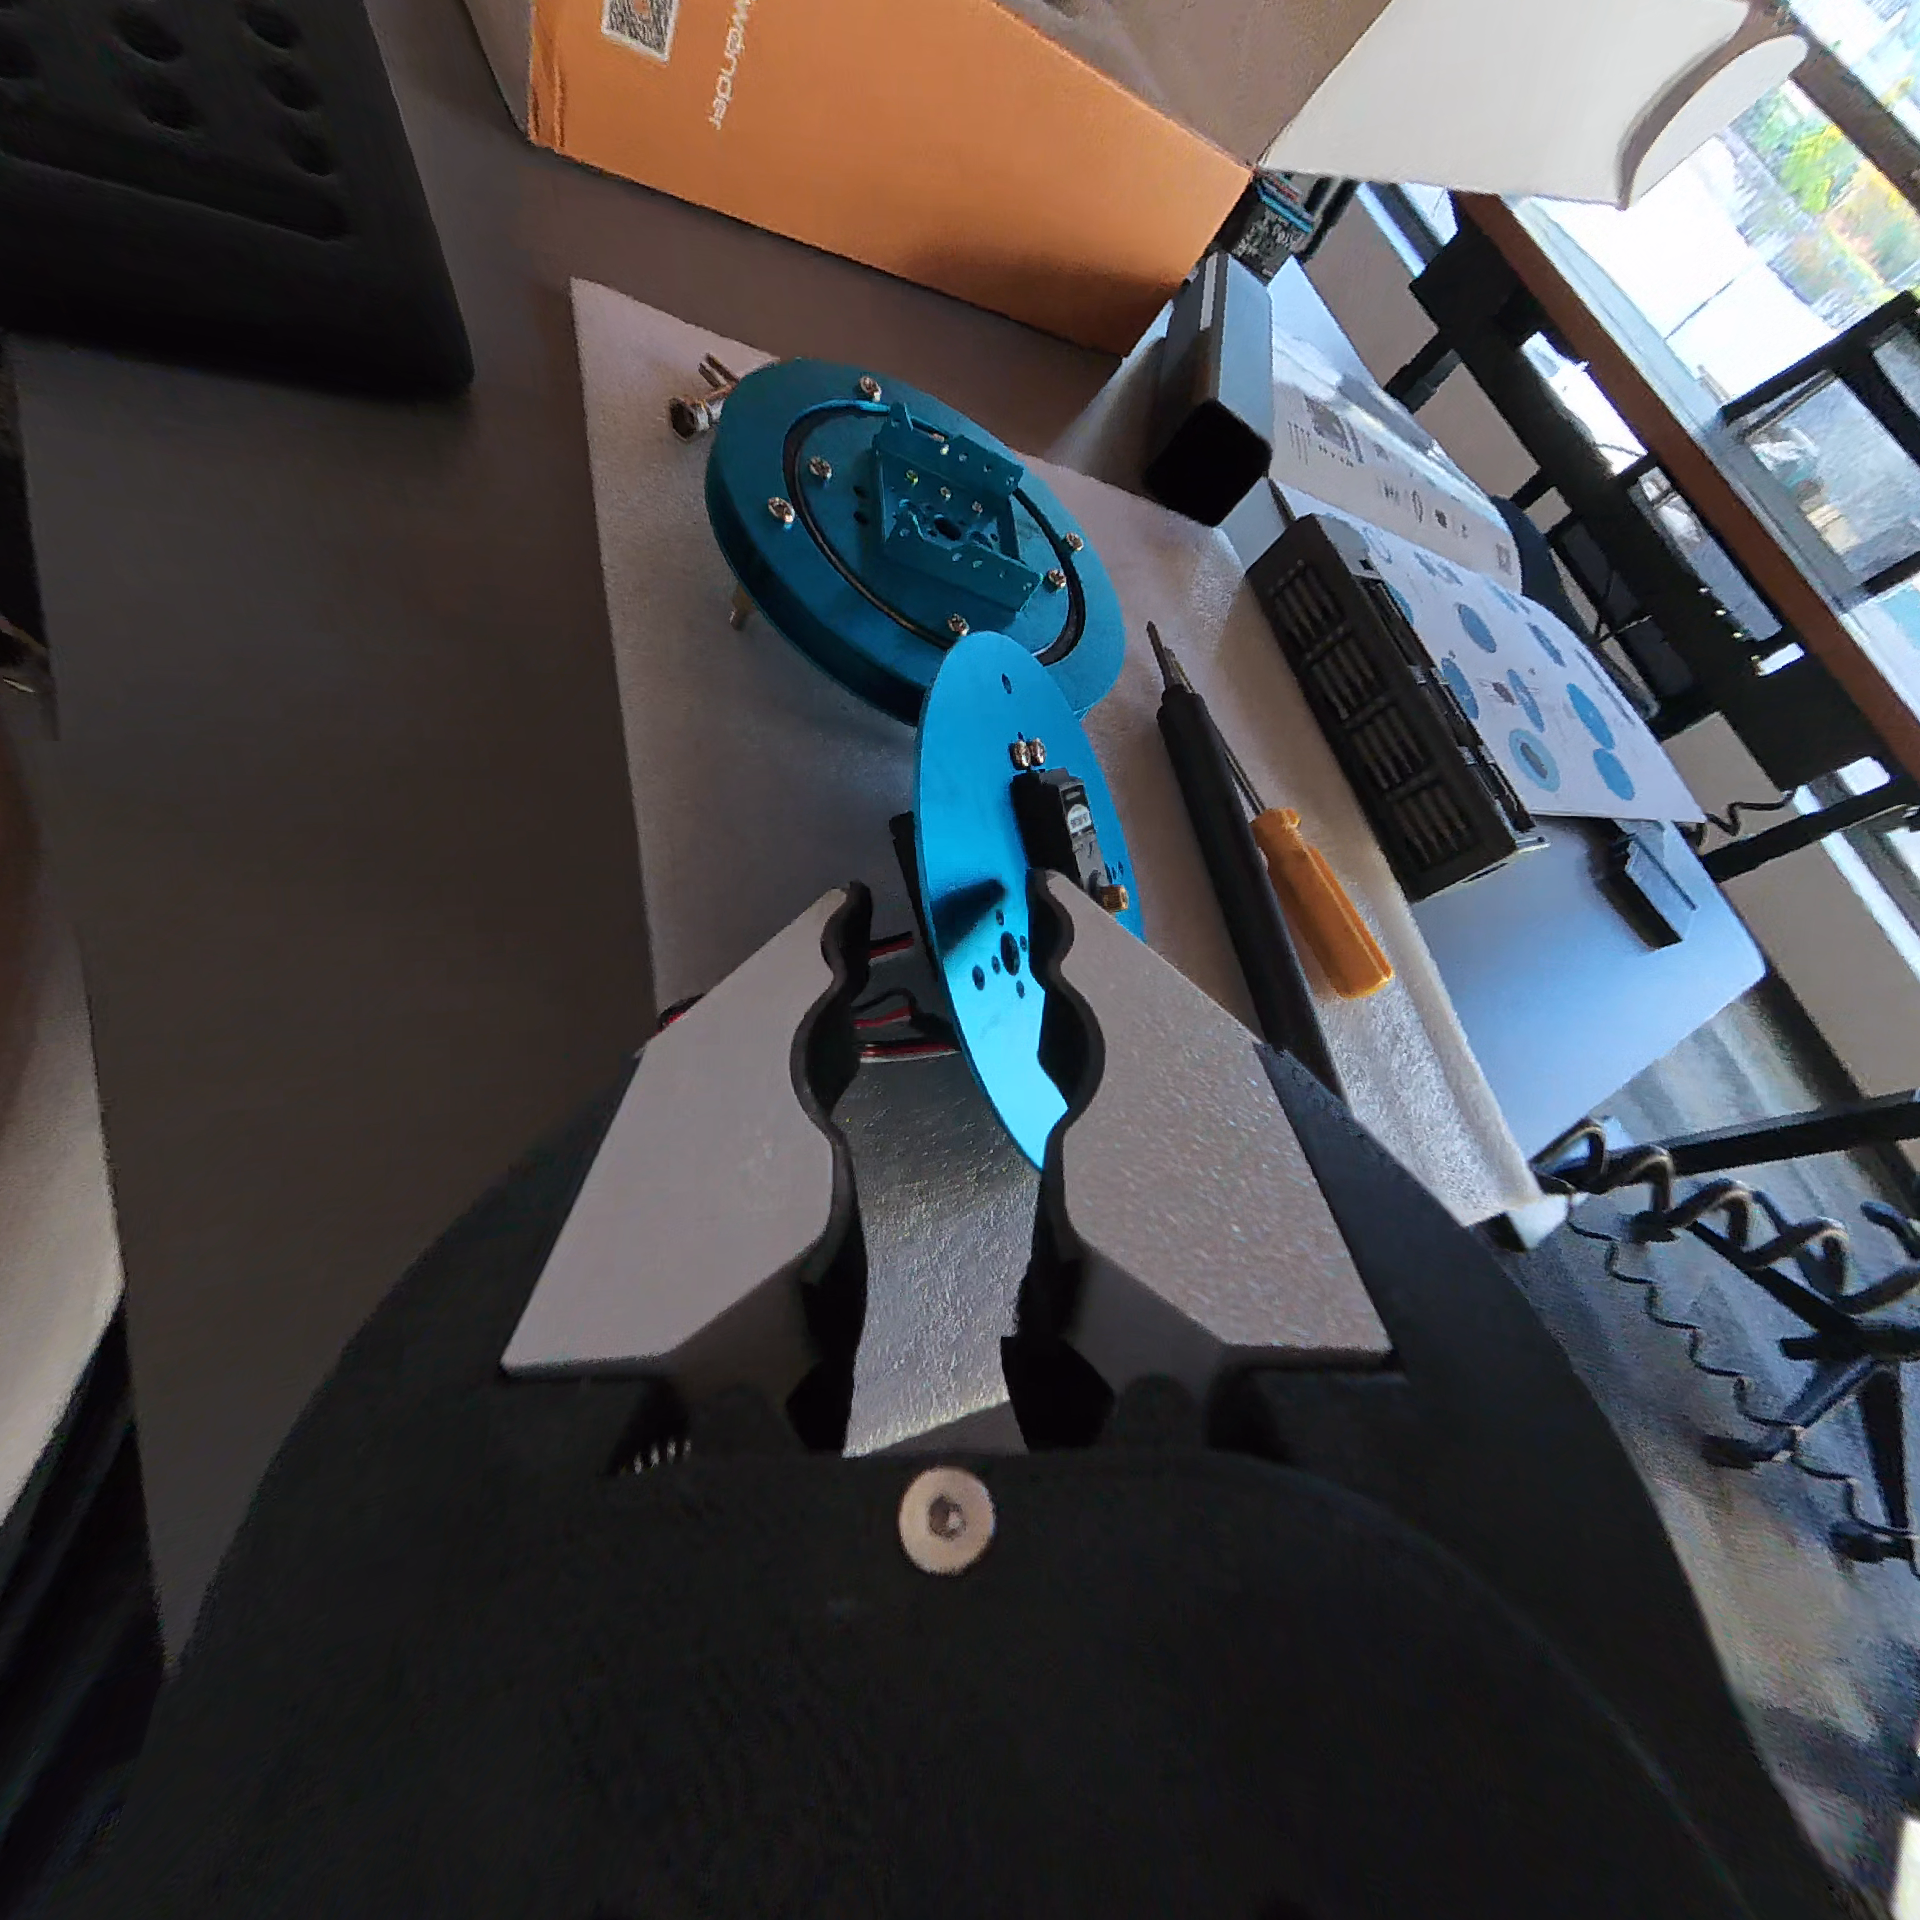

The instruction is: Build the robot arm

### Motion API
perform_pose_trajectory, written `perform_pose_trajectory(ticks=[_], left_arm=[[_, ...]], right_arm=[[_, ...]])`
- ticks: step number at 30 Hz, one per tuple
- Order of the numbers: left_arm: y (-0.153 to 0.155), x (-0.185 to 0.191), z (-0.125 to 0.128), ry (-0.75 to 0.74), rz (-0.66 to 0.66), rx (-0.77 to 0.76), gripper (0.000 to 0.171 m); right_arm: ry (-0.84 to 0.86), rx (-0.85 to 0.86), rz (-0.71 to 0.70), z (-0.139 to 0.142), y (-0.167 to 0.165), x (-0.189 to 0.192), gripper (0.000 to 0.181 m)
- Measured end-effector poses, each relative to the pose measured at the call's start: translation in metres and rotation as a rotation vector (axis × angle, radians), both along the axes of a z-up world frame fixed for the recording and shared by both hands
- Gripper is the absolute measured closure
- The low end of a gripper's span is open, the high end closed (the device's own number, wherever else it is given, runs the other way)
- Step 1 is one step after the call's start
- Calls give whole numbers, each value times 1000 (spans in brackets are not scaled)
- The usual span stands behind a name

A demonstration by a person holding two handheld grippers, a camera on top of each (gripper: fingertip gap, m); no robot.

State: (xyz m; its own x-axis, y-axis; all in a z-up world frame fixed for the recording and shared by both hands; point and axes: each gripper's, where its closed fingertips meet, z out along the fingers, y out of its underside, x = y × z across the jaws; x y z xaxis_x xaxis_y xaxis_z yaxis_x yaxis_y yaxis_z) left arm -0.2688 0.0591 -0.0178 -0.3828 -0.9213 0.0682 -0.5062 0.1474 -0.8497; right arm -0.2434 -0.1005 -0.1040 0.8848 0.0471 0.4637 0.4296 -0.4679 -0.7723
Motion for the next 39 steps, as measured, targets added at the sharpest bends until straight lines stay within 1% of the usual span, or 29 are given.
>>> perform_pose_trajectory(ticks=[2,4,5,7,9,11,13,15,18,21,23,25,27,29,30,31,32,34,35,37,39], left_arm=[[57,-34,5,-8,165,86,135],[113,-73,11,1,338,122,134],[135,-92,14,-7,407,114,133],[163,-124,18,-48,494,71,134],[179,-148,20,-97,539,47,135],[193,-163,21,-151,580,58,136],[203,-171,21,-191,599,80,137],[207,-174,19,-210,580,89,137],[209,-174,14,-211,541,88,138],[212,-174,11,-229,506,82,138],[215,-175,9,-234,492,64,139],[220,-179,6,-231,496,60,139],[225,-186,5,-229,513,66,139],[228,-195,6,-239,534,68,140],[230,-199,7,-242,550,67,141],[232,-204,7,-242,567,66,141],[234,-210,6,-240,585,66,141],[238,-221,5,-234,621,73,141],[239,-226,4,-230,636,77,141],[243,-236,3,-222,660,88,142],[248,-244,2,-216,679,95,142]], right_arm=[[67,49,18,10,-3,-4,148],[172,102,33,22,-6,-6,141],[229,127,32,28,-8,-4,136],[339,162,30,38,-9,1,131],[411,192,24,50,-6,9,128],[449,205,27,65,3,16,128],[465,185,40,80,18,21,126],[464,144,67,93,37,21,125],[475,55,188,110,79,9,124],[490,-50,361,124,136,-14,138],[452,-108,510,130,177,-32,144],[376,-204,691,126,215,-54,150],[288,-295,844,116,255,-73,154],[264,-391,981,102,291,-99,158],[257,-454,1049,93,304,-113,161],[234,-521,1086,80,317,-124,163],[195,-592,1093,65,329,-132,165],[87,-759,1125,33,337,-140,176],[45,-814,1134,21,338,-143,178],[25,-894,1168,2,336,-148,179],[38,-942,1200,-9,331,-153,179]])
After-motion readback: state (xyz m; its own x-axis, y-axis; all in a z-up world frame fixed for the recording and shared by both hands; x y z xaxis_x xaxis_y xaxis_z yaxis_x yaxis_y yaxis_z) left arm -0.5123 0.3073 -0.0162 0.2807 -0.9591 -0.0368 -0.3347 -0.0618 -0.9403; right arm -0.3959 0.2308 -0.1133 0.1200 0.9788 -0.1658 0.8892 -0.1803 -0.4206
